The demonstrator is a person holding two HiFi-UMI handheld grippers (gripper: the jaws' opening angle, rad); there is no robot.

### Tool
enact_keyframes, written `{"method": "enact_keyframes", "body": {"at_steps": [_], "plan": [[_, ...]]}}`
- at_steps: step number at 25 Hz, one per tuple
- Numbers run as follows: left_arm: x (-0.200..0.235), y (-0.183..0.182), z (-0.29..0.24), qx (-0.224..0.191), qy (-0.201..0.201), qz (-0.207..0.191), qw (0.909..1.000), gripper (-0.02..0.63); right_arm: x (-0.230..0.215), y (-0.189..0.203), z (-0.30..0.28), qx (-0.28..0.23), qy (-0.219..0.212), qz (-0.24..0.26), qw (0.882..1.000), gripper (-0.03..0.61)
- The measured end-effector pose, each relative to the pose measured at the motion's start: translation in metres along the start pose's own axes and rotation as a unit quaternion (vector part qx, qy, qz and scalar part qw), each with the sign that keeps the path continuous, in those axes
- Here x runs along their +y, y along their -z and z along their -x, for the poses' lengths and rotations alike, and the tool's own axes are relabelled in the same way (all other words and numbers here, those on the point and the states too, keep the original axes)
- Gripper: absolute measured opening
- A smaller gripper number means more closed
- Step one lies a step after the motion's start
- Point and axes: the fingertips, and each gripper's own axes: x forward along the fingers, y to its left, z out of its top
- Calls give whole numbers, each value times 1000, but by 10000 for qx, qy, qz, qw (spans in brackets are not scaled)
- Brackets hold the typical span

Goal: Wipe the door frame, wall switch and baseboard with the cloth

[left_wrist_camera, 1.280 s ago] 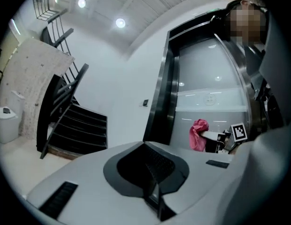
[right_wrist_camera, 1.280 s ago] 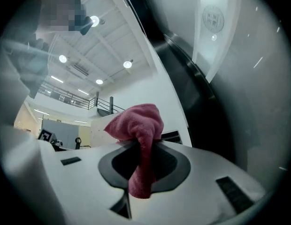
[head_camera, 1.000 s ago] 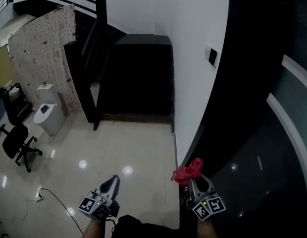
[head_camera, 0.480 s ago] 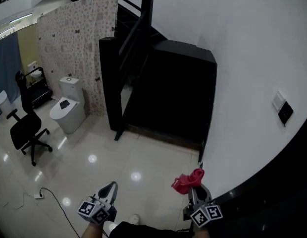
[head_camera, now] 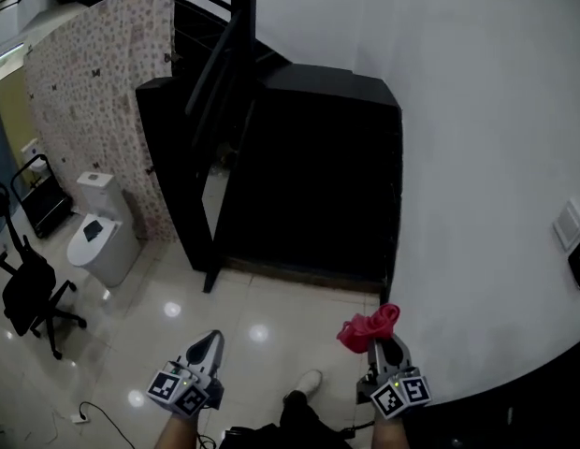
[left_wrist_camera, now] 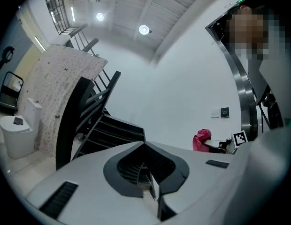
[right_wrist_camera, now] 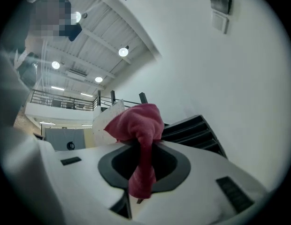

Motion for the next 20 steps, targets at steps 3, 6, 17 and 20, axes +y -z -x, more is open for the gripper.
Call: {"method": "enact_keyframes", "body": {"at_steps": [3, 6, 17, 20], "plan": [[9, -2, -80, 93, 185, -256, 9995, -8, -62, -6, -59, -53, 208, 84, 9997, 57], [11, -7, -163, 145, 395, -370, 9984, -8, -123, -23, -107, -49, 425, 141, 9990, 57], [-108, 53, -460, 622, 3024, -119, 9511, -8, -269, -105, -93, -739, 2305, 761, 9673, 55], [-159, 91, -502, 1035, 4102, 120, 9060, -8, -280, -108, -44, -963, 3378, 794, 9329, 57]]}}
